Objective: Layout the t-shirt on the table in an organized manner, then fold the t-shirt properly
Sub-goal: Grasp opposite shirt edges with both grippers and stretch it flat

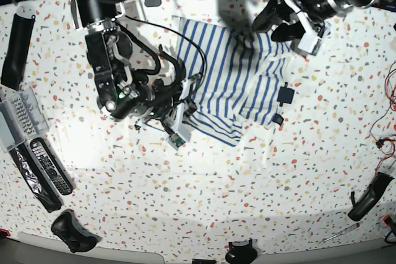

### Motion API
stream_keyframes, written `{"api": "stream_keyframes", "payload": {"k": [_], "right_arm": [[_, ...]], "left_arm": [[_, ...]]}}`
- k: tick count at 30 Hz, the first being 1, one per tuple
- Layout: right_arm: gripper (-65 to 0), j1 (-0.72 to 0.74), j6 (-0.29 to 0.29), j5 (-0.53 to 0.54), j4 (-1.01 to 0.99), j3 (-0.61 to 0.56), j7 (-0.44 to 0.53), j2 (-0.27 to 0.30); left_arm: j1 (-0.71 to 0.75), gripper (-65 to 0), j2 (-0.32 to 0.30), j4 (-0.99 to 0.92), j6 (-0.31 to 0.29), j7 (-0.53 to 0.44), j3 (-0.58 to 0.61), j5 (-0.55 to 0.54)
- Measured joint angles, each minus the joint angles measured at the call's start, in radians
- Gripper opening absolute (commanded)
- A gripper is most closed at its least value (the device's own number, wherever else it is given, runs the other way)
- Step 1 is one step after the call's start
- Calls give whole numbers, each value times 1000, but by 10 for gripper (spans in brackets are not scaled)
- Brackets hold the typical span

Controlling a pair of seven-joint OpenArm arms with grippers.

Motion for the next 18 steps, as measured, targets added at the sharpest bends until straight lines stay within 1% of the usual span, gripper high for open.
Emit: {"api": "stream_keyframes", "payload": {"k": [1,3,5,6,8,11,13,15,16,18], "right_arm": [[-650,-2,0,3,0,0,0,0],[-650,-4,0,3,0,0,1,0],[-650,-10,0,3,0,0,1,0],[-650,-14,0,2,0,0,4,0],[-650,-23,0,0,2,0,4,0],[-650,-35,0,0,16,0,-11,2],[-650,-47,0,-2,44,3,-25,9],[-650,-65,0,-6,84,13,-42,11],[-650,-77,0,-5,106,22,-47,11],[-650,-103,0,-5,148,40,-66,12]], "left_arm": [[-11,-360,11,-6,3,-11,1,31],[-38,-360,18,-26,60,-50,1,88],[-73,-360,13,-66,113,-52,-1,179],[-89,-360,13,-94,127,-58,-2,211],[-119,-360,13,-153,142,-81,-5,253],[-170,-360,14,-242,136,-108,-3,318],[-204,-360,12,-296,136,-146,-3,343],[-232,-360,-2,-335,133,-177,-1,343],[-243,-360,-14,-347,139,-192,1,344],[-265,-360,-35,-359,191,-215,3,344]]}}
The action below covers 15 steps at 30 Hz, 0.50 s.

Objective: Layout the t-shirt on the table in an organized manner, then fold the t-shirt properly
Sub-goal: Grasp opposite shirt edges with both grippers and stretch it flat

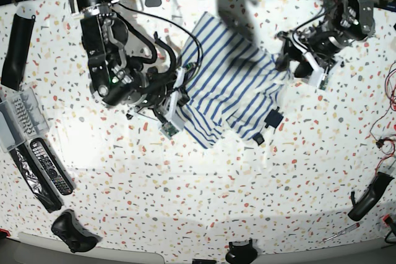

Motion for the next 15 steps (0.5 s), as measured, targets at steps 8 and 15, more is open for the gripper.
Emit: {"api": "stream_keyframes", "payload": {"k": [8,15], "right_arm": [[-650,-171,1,39,80,-3,54,-2],[-650,-258,12,80,93,-77,104,0]], "left_arm": [[-109,-360,-51,-11,50,19,-2,47],[-177,-360,-52,-11,50,0,-2,45]]}}
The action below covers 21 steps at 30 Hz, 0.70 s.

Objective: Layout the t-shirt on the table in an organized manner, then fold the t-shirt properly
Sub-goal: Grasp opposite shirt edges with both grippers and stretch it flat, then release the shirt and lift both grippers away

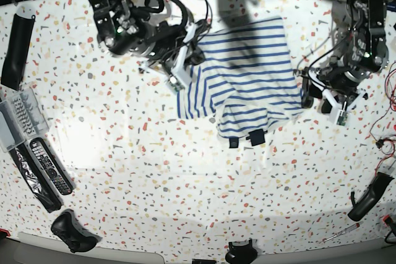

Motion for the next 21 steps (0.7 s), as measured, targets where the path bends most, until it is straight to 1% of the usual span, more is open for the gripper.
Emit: {"api": "stream_keyframes", "payload": {"k": [4,6,8,10,13,15,16,19,21], "right_arm": [[-650,-17,3,4,5,-31,3,0],[-650,-19,3,3,24,-19,-6,0],[-650,-32,4,-3,68,14,-13,0],[-650,-54,5,-5,128,66,-16,0],[-650,-100,5,4,230,176,-11,0],[-650,-141,4,39,287,259,-11,0],[-650,-166,4,68,314,301,-13,0],[-650,-261,4,136,387,417,-36,-1],[-650,-327,4,172,428,479,-95,-3]], "left_arm": [[-11,-360,0,0,0,-27,0,-2],[-6,-361,-4,19,3,-25,0,-56],[13,-389,-20,65,3,-24,0,-121],[47,-444,-38,134,3,-26,-14,-163],[124,-546,-39,238,3,-21,-65,-172],[196,-625,-39,298,2,10,-107,-202],[235,-650,-39,323,2,32,-129,-224],[359,-650,-37,393,5,89,-196,-291],[445,-650,-34,426,5,120,-244,-328]]}}
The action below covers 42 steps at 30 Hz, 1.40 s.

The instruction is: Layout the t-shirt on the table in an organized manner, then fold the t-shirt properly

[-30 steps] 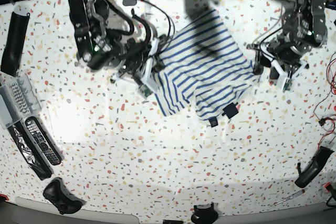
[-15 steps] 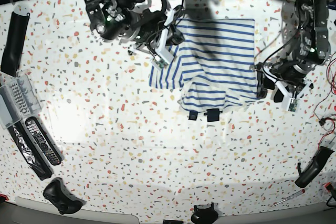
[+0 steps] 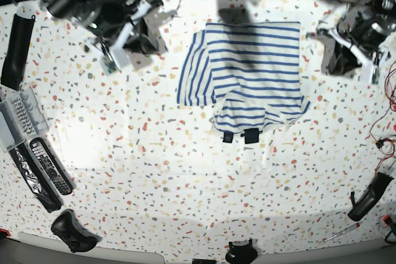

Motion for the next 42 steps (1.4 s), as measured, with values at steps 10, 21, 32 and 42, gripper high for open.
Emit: {"api": "stream_keyframes", "payload": {"k": [10,21,32,42], "right_arm": [[-650,-354,3,1,49,205,-119,-121],[-650,-449,2,-145,-105,219,-115,-130],[-650,-203,-6,-254,-936,51,169,132],[-650,211,-100,-457,-1650,-147,682,179]], "left_arm": [[360,-650,113,18,-3,90,-121,-58],[379,-650,110,-394,-44,6,-121,81],[159,-620,116,-1128,-121,-412,-122,214],[-42,-478,216,-1388,-148,-771,-124,536]]}}
